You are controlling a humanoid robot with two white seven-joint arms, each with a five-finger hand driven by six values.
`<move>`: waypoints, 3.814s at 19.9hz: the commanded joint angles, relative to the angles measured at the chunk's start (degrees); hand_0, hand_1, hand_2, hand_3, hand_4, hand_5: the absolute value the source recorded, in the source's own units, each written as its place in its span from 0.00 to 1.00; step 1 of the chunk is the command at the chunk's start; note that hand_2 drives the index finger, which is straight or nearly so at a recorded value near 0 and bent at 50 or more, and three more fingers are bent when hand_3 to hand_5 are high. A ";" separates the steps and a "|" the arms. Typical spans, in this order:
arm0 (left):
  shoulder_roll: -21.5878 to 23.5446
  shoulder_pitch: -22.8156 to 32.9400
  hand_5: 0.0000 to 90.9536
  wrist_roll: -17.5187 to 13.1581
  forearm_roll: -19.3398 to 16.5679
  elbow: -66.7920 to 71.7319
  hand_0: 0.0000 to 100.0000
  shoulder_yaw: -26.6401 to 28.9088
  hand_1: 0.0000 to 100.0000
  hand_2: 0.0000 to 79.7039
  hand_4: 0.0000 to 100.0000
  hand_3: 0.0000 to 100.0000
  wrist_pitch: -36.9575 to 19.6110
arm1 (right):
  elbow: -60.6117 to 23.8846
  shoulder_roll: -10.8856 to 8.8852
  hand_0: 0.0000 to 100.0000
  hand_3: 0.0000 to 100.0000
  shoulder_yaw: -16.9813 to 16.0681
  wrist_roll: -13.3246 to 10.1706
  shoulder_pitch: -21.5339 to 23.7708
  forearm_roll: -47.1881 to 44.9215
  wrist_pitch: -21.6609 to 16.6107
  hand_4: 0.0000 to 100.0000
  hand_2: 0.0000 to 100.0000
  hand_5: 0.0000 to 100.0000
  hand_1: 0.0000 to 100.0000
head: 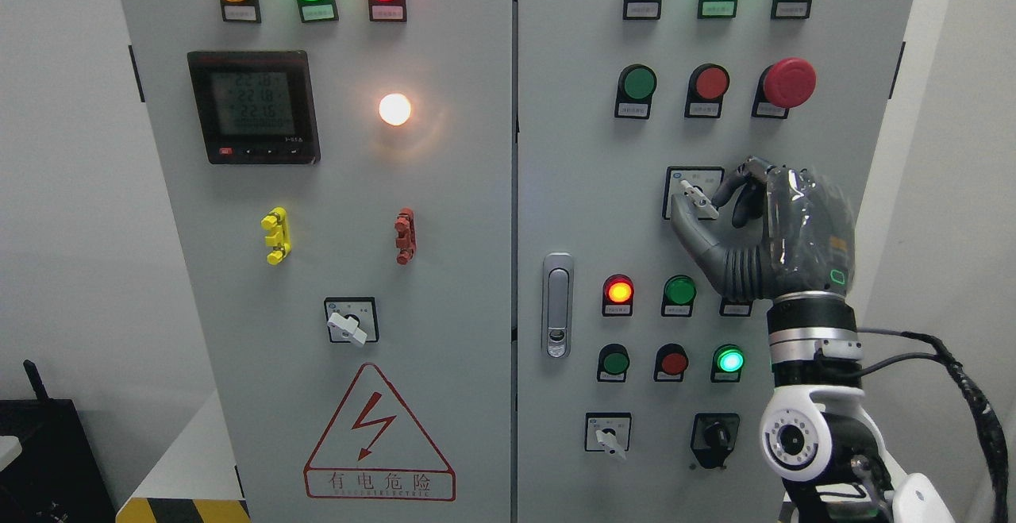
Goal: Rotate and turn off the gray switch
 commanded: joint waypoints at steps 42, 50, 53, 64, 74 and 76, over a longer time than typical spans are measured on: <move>0.00 0.00 0.00 -0.01 -0.44 1.32 0.12 1.85 0.39 0.00 0.00 0.00 0.05 | 1.19 1.23 0.46 0.98 1.43 0.07 -0.94 -0.26 0.34 0.88 0.74 1.00 0.40; 0.00 0.00 0.00 0.07 -0.44 1.32 0.12 1.85 0.39 0.00 0.00 0.00 -0.04 | 1.36 1.58 0.48 0.99 1.43 0.07 -0.94 -0.26 0.34 0.89 0.75 1.00 0.38; 0.00 0.08 0.00 -0.01 -0.44 1.32 0.12 1.85 0.39 0.00 0.00 0.00 0.05 | 1.45 1.58 0.49 0.99 1.43 0.07 -0.94 -0.35 0.34 0.89 0.75 1.00 0.37; 0.00 0.00 0.00 -0.01 -0.44 1.32 0.12 1.85 0.39 0.00 0.00 0.00 0.05 | 1.45 1.58 0.51 1.00 1.69 -0.01 -0.94 -0.44 0.34 0.90 0.76 1.00 0.36; 0.00 0.09 0.00 0.07 -0.44 1.32 0.12 1.85 0.39 0.00 0.00 0.00 0.05 | 1.45 1.50 0.52 1.00 1.69 -0.01 -0.85 -0.70 0.25 0.90 0.76 1.00 0.34; 0.00 0.00 0.00 -0.01 -0.44 1.32 0.12 1.85 0.39 0.00 0.00 0.00 0.05 | 1.28 1.50 0.53 1.00 1.61 -0.01 -0.85 -0.61 0.17 0.90 0.76 1.00 0.34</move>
